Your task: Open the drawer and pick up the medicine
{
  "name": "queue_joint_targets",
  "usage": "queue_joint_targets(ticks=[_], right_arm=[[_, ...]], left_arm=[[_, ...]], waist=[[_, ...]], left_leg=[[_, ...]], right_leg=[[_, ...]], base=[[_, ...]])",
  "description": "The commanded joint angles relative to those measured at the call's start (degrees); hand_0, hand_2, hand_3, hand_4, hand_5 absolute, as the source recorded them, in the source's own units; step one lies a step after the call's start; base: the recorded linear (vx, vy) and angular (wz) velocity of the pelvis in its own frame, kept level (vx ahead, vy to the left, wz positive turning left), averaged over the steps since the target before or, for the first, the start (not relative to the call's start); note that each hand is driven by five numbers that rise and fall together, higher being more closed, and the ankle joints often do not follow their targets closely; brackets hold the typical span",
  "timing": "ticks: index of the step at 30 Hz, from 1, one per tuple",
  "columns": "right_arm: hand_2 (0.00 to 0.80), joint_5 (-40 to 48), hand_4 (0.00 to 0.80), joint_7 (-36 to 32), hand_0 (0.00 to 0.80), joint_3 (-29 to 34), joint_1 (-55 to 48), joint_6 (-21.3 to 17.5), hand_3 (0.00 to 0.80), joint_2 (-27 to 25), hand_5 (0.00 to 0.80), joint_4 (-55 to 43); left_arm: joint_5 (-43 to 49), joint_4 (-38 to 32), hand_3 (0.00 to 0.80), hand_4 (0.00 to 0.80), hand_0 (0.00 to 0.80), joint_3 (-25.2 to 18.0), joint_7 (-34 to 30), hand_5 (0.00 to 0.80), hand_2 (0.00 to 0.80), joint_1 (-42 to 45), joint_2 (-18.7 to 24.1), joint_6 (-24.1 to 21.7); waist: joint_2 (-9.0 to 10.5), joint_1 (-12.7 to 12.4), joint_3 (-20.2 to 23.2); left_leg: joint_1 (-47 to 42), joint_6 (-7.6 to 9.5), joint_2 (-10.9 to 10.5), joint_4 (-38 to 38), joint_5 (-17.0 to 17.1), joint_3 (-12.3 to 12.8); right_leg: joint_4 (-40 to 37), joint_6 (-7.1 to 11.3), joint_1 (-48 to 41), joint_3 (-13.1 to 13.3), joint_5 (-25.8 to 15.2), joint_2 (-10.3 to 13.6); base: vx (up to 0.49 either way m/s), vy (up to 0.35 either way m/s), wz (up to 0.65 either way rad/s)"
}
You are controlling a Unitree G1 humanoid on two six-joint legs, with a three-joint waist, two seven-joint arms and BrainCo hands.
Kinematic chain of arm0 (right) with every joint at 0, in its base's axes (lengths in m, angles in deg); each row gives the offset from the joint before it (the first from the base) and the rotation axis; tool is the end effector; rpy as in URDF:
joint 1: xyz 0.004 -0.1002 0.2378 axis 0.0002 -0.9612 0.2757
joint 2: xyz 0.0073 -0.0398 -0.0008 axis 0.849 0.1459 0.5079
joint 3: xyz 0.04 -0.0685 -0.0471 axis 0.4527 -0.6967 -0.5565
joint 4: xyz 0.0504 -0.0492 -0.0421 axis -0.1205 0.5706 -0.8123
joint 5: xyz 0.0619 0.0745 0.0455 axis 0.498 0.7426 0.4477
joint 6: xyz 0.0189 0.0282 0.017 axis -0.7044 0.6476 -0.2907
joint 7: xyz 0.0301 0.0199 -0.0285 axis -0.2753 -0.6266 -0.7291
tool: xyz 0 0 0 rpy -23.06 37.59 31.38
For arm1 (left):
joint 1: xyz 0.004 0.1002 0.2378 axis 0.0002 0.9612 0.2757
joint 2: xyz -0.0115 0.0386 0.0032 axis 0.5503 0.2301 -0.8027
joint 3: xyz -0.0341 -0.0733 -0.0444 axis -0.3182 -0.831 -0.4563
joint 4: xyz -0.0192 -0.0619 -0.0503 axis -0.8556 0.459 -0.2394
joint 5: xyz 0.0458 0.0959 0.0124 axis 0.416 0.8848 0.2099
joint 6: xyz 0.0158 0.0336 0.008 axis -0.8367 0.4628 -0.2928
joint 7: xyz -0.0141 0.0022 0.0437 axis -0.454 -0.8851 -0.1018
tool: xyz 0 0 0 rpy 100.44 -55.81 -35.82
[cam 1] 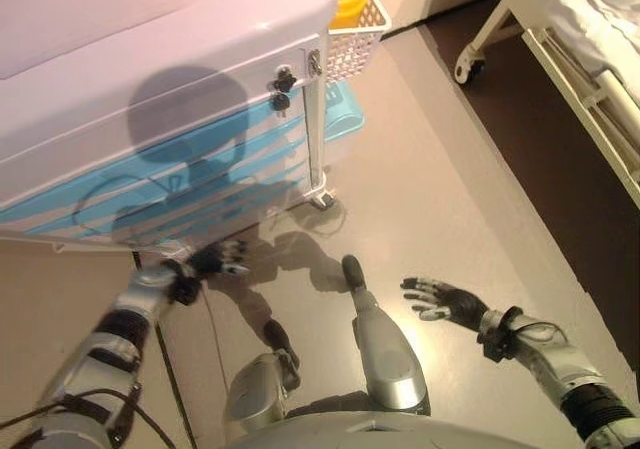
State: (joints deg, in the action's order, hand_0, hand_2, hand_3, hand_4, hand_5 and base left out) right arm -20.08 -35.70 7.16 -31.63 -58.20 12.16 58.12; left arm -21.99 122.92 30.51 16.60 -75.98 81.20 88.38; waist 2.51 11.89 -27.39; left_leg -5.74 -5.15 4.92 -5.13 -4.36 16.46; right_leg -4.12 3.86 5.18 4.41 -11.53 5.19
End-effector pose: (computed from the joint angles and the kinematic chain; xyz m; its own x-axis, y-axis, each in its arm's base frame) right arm 0.1755 -0.2518 -0.0150 0.5723 0.5035 -0.6473 -0.5096 0.8368 0.2004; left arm 0.2326 0.2493 -0.0086 0.6386 -0.4505 -0.6239 0.4763 0.8682 -0.1393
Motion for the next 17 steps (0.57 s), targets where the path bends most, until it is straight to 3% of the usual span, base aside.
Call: queue_joint_targets(ticks=[1, 8, 17], right_arm=[[0.000, -1.0, 0.000, 2.5, 0.000, -2.0, 0.3, 4.5, 0.000, 3.5, 0.000, 3.9], [0.000, 1.3, 0.000, 5.9, 0.000, -2.6, 1.7, 8.1, 0.000, 12.3, 0.000, 15.3], [0.000, 1.6, 0.000, 3.6, 0.000, -2.8, 1.6, 5.9, 0.000, 16.3, 0.000, 23.3]], left_arm=[[-5.1, -0.3, 0.000, 0.000, 0.000, 1.6, -2.5, 0.000, 0.000, 5.9, -1.7, 2.5], [-5.9, 2.9, 0.000, 0.000, 0.000, 0.5, -5.9, 0.000, 0.000, 13.3, -9.7, 5.7], [-10.4, 6.8, 0.000, 0.000, 0.000, -2.1, -6.9, 0.000, 0.000, 17.6, -12.5, 6.1]], waist=[[-0.34, -3.1, 7.1], [-1.74, -7.1, 12.3], [-2.90, -10.9, 17.4]], left_leg=[[5.8, 1.99, -1.8, -2.9, 2.8, -4.6], [4.1, 1.19, -1.6, 2.1, 5.0, -8.5], [2.9, 0.68, -1.6, 7.0, 7.1, -12.1]], right_leg=[[4.6, 4.17, -2.4, -2.5, 5.2, 2.3], [3.5, 3.31, -4.9, -6.8, 6.5, 1.6], [2.8, 2.65, -7.5, -12.0, 8.1, 1.3]], base=[[0.069, -0.114, 0.26], [0.042, -0.085, 0.29], [0.022, -0.033, 0.29]])
